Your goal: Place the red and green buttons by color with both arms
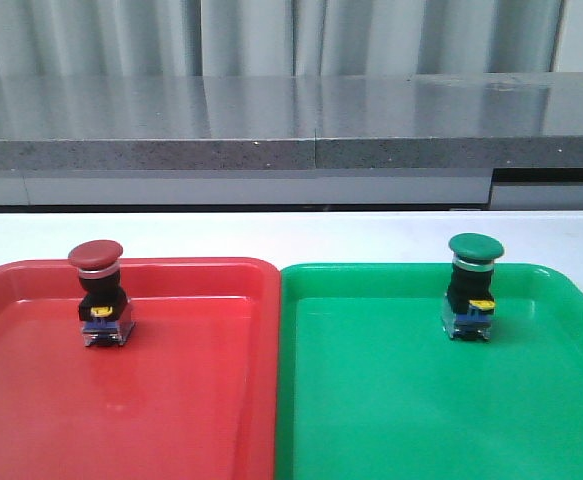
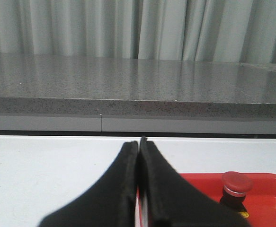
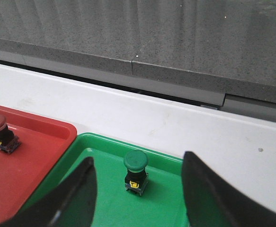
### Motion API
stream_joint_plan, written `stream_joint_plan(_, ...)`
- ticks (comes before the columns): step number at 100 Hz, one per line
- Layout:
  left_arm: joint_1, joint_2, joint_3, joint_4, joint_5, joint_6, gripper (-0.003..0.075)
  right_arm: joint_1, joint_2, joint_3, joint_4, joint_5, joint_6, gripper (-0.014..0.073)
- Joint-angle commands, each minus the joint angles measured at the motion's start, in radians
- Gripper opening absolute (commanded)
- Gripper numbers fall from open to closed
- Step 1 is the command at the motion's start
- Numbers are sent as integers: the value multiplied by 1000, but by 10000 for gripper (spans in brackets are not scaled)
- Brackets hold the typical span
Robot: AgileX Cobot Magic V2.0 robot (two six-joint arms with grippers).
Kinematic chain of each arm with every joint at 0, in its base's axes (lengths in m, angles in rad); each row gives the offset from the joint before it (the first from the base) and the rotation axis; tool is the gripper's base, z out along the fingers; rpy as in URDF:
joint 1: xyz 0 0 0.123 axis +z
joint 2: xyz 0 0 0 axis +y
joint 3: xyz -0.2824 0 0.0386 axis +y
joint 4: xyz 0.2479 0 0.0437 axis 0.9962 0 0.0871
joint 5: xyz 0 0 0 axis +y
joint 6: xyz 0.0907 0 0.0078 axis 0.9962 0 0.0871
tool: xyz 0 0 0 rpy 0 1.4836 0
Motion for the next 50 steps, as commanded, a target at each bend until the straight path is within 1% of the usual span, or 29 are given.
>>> stream_joint_plan(1,2,-29,42,1,-84,-7,-19,-1,-30,-22,-11,-46,-8,295)
stream_joint_plan(10,2,-29,42,1,-84,-7,-19,-1,-40,-22,-11,-43,-8,203)
stream_joint_plan(29,2,-29,42,1,-84,-7,-19,-1,-40,-22,-11,-43,-8,-53)
stream_joint_plan(31,2,-29,42,1,-84,-7,-19,-1,-40,-22,-11,-43,-8,-70)
stream_joint_plan(50,2,-29,42,1,-84,-7,-19,-1,-40,-22,-11,-43,-8,-67)
